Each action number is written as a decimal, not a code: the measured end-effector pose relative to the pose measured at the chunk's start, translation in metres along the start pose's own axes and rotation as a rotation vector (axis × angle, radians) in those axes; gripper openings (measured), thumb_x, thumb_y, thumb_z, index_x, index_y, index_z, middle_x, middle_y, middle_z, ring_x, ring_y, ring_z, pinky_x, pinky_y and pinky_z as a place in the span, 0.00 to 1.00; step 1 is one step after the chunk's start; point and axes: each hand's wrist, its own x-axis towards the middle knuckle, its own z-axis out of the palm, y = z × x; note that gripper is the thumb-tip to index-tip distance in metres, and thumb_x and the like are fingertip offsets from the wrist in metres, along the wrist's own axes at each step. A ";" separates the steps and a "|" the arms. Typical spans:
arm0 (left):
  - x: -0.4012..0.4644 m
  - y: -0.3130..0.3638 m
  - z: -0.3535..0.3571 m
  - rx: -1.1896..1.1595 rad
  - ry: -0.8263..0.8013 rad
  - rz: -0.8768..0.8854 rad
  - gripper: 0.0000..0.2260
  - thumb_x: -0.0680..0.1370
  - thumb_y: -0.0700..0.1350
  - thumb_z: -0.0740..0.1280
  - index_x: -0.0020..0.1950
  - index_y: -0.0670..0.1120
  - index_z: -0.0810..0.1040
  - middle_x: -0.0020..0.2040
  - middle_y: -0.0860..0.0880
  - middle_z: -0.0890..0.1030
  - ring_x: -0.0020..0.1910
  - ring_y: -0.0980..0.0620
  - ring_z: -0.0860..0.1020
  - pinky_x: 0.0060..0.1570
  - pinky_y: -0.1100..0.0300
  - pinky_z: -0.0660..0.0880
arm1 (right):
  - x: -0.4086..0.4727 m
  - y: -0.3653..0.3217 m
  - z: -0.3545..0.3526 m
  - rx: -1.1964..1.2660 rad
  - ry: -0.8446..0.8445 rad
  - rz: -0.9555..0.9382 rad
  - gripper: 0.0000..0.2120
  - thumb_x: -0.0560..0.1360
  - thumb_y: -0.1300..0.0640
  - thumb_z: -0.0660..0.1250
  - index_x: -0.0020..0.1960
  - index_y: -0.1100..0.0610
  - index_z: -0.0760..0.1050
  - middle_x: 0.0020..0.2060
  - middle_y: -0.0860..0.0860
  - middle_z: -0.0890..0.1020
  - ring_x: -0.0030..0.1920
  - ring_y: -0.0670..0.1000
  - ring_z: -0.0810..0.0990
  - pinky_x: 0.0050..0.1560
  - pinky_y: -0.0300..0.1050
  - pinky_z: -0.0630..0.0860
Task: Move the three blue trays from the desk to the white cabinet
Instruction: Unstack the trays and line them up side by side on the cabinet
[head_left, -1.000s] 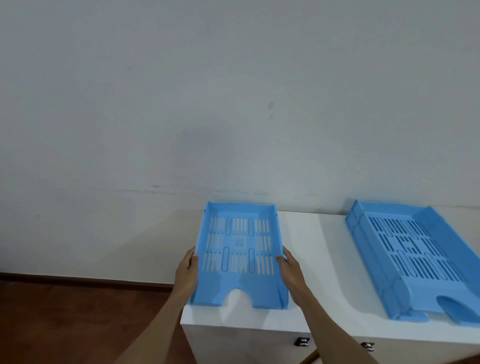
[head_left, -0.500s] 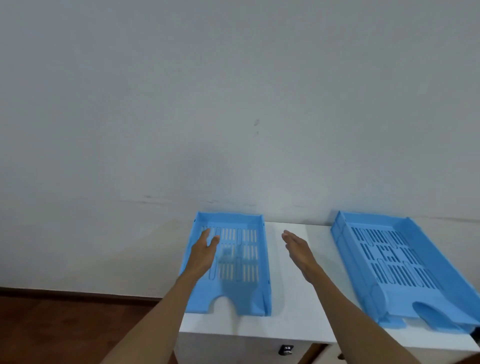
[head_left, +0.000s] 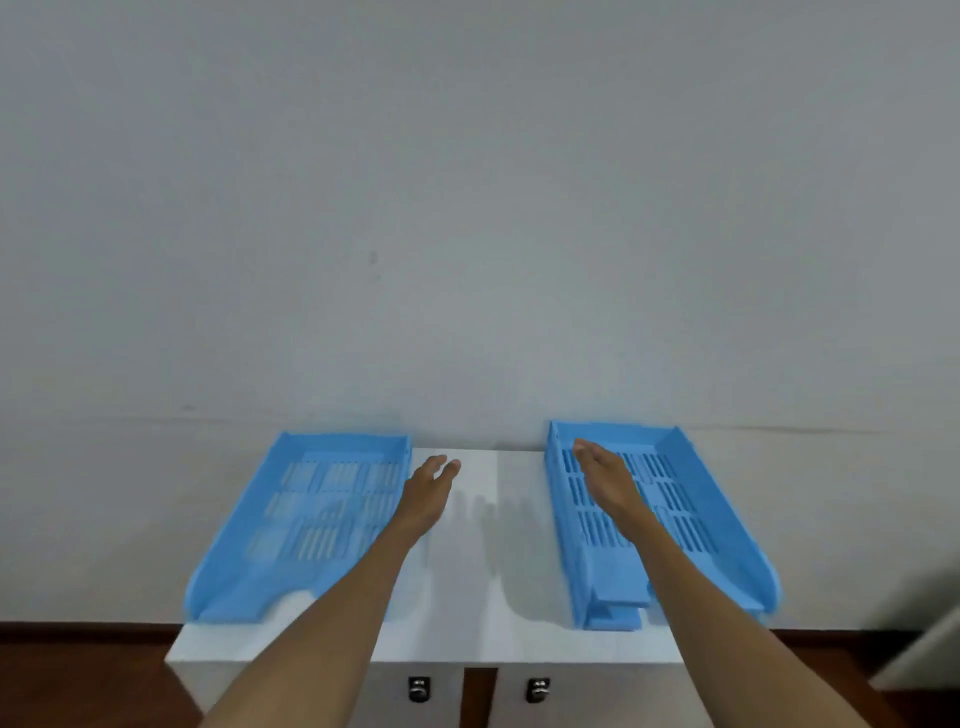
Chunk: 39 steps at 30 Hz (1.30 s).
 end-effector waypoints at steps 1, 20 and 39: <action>-0.005 0.009 0.021 -0.013 0.000 -0.006 0.20 0.81 0.56 0.60 0.71 0.49 0.72 0.72 0.47 0.73 0.70 0.47 0.70 0.63 0.58 0.63 | 0.002 0.010 -0.022 0.001 0.010 -0.005 0.21 0.83 0.52 0.58 0.73 0.60 0.71 0.72 0.56 0.73 0.71 0.55 0.71 0.74 0.52 0.63; -0.050 0.033 0.217 -0.153 0.014 -0.165 0.20 0.81 0.58 0.57 0.67 0.48 0.72 0.62 0.45 0.80 0.58 0.45 0.80 0.59 0.47 0.77 | 0.006 0.167 -0.180 0.144 0.080 0.343 0.25 0.83 0.51 0.54 0.77 0.59 0.62 0.75 0.57 0.68 0.72 0.59 0.70 0.72 0.58 0.68; -0.056 0.062 0.219 -0.277 0.064 -0.104 0.15 0.84 0.52 0.51 0.59 0.49 0.75 0.50 0.44 0.84 0.46 0.46 0.84 0.39 0.56 0.80 | 0.005 0.157 -0.185 0.376 0.005 0.325 0.15 0.82 0.50 0.53 0.53 0.55 0.77 0.45 0.57 0.85 0.42 0.58 0.85 0.43 0.52 0.83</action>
